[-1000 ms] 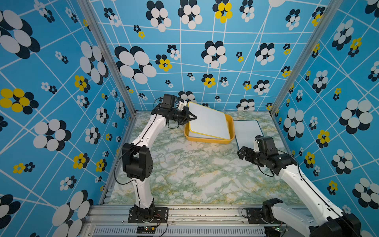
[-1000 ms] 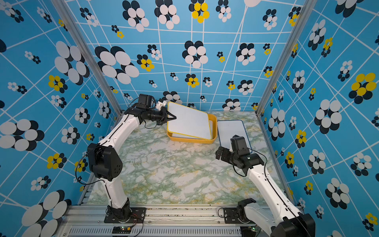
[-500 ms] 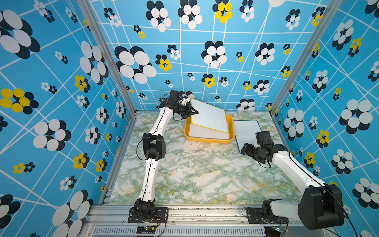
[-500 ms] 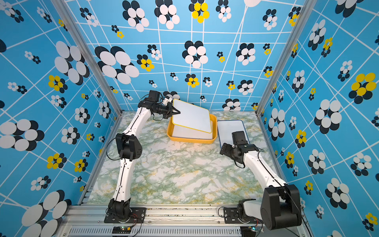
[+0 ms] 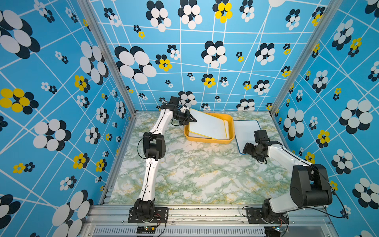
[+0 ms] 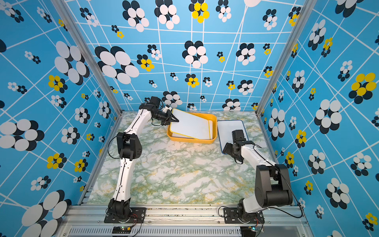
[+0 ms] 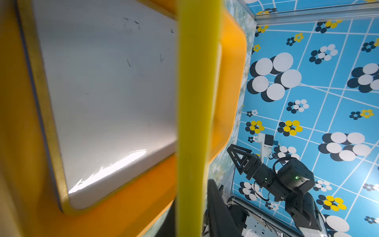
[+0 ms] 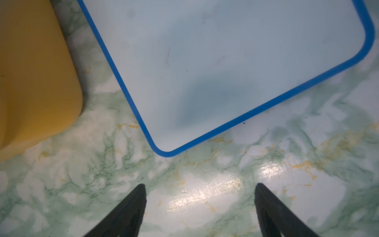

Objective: Put the whiteboard into the storage box
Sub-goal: Place the whiteboard in the storage box, then move the whiteboard to the center of the board.

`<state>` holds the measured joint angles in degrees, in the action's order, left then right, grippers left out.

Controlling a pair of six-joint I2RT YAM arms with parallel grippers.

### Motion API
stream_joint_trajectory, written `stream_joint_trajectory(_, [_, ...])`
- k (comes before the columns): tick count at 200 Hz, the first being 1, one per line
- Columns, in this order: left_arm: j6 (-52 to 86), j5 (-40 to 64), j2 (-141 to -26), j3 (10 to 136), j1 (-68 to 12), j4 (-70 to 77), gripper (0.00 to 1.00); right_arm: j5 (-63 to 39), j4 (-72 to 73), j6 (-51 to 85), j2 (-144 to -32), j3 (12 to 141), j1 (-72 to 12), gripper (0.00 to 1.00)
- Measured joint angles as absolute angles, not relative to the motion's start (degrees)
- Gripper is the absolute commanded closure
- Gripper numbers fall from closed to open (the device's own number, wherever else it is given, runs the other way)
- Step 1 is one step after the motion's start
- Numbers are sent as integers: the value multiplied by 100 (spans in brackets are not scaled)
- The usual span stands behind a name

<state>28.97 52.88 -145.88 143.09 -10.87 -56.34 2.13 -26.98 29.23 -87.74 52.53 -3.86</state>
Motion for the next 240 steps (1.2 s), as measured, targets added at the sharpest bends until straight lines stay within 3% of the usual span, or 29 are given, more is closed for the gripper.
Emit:
stream_joint_trajectory(12, [2871, 5221, -14588, 14287, -1083, -5690, 58, 246, -2600, 2908, -8914, 5308, -386, 22])
stream_joint_trajectory(24, [2814, 5155, -14588, 14261, -1083, -5734, 35, 255, -2504, 2884, -9013, 5352, -381, 22])
stream_joint_trajectory(36, [2720, 5063, -14567, 14160, -1083, -5752, 28, 252, -2418, 2838, -9113, 5415, -381, 23])
stream_joint_trajectory(60, [2582, 4790, -14385, 13611, -1083, -5822, 26, 220, -2228, 2775, -9376, 5590, -364, 25])
stream_joint_trajectory(105, [2477, 4482, -13310, 12267, -1083, -5625, 25, -134, -1986, 2777, -9963, 5894, -355, 41])
stream_joint_trajectory(170, [2620, 4602, -10661, 9994, -969, -4423, 25, -246, -1833, 2766, -10099, 5911, -355, 42])
stream_joint_trajectory(240, [2864, 4609, -9837, 8029, -561, -3876, 25, -414, -1837, 2762, -9465, 5170, -362, 42])
